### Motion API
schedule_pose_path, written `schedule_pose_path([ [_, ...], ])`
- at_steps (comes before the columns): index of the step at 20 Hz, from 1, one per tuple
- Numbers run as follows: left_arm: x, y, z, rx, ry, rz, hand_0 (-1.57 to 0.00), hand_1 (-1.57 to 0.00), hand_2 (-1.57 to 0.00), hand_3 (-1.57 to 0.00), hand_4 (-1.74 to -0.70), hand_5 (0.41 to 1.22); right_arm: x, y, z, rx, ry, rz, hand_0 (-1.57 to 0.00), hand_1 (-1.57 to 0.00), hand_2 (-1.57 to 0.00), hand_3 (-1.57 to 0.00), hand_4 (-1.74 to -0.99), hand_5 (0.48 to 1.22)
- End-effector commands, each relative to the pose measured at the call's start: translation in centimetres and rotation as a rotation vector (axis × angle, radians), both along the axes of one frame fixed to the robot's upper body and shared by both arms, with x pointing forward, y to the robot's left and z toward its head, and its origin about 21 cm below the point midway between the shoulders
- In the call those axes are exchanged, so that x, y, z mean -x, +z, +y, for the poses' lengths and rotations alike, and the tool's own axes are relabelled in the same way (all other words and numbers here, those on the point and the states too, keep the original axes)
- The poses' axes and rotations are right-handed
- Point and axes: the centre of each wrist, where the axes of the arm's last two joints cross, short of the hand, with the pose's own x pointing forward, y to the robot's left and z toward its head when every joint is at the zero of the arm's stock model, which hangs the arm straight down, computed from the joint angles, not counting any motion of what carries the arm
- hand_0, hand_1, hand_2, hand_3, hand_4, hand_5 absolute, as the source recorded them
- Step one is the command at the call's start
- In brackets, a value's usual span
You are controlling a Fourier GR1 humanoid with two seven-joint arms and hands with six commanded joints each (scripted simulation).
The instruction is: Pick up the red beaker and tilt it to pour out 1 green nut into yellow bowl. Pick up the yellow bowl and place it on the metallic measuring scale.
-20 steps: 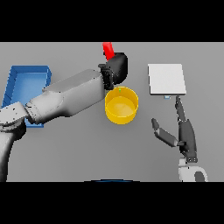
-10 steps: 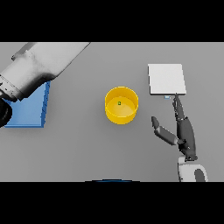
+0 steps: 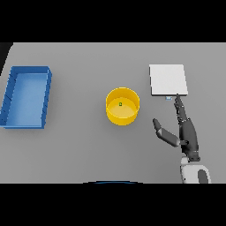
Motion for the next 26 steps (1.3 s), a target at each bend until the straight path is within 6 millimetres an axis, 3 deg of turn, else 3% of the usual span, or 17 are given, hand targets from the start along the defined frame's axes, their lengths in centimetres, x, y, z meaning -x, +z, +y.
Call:
schedule_pose_path([
  [1, 0.3, -1.0, 1.4, 0.077, 0.045, -0.004, -1.57, -1.57, -1.57, -1.43, -1.74, 1.221, -0.1, 0.0, 0.0, 0.000, 0.007, -0.007, 0.00, 0.00, 0.00, 0.00, -1.226, 0.587],
  [4, 1.8, -4.1, 4.9, 0.269, 0.194, -0.040, -1.57, -1.57, -1.57, -1.43, -1.74, 1.221, -0.2, 0.1, 0.0, 0.015, 0.023, -0.005, 0.00, 0.00, 0.00, 0.00, -1.217, 0.599],
  [8, 5.0, -8.4, 7.0, 0.446, 0.359, -0.051, -1.57, -1.57, -1.57, -1.46, -1.74, 1.221, -0.1, 0.1, 0.0, 0.051, 0.037, 0.000, 0.00, 0.00, 0.00, 0.00, -1.210, 0.631],
  [12, 8.5, -13.3, 7.9, 0.538, 0.457, -0.029, -1.57, -1.57, -1.57, -1.45, -1.74, 1.221, -0.1, 0.1, -0.1, 0.067, 0.037, 0.022, 0.00, 0.00, 0.00, 0.00, -1.206, 0.657],
  [19, 12.2, -18.1, 8.1, 0.617, 0.541, 0.015, -1.57, -1.57, -1.57, -1.51, -1.74, 1.221, -0.1, 0.2, 0.1, 0.065, 0.038, 0.008, 0.00, 0.00, 0.00, 0.00, -1.217, 0.666],
  [22, 12.5, -19.4, 8.5, 0.617, 0.579, 0.043, -1.57, -1.57, -1.57, -1.54, -1.74, 1.117, 0.1, 0.3, -0.2, 0.073, 0.035, 0.005, 0.00, 0.00, 0.00, 0.00, -1.207, 0.665],
  [24, 12.6, -20.0, 8.6, 0.589, 0.586, 0.060, -1.57, -1.57, -1.57, -1.55, -1.74, 0.967, 0.1, 0.1, 0.0, 0.065, 0.037, 0.009, 0.00, 0.00, 0.00, 0.00, -1.205, 0.664],
  [25, 12.8, -20.0, 8.5, 0.573, 0.571, 0.076, -1.57, -1.57, -1.57, -1.55, -1.67, 0.908, 0.5, -0.1, 0.3, 0.072, 0.041, -0.003, 0.00, 0.00, 0.00, 0.00, -1.202, 0.667],
  [26, 13.0, -19.9, 8.4, 0.562, 0.559, 0.112, -1.57, -1.57, -1.57, -1.50, -1.53, 0.865, 0.3, 0.1, 0.2, 0.071, 0.033, -0.008, 0.00, 0.00, 0.00, 0.00, -1.197, 0.664],
])
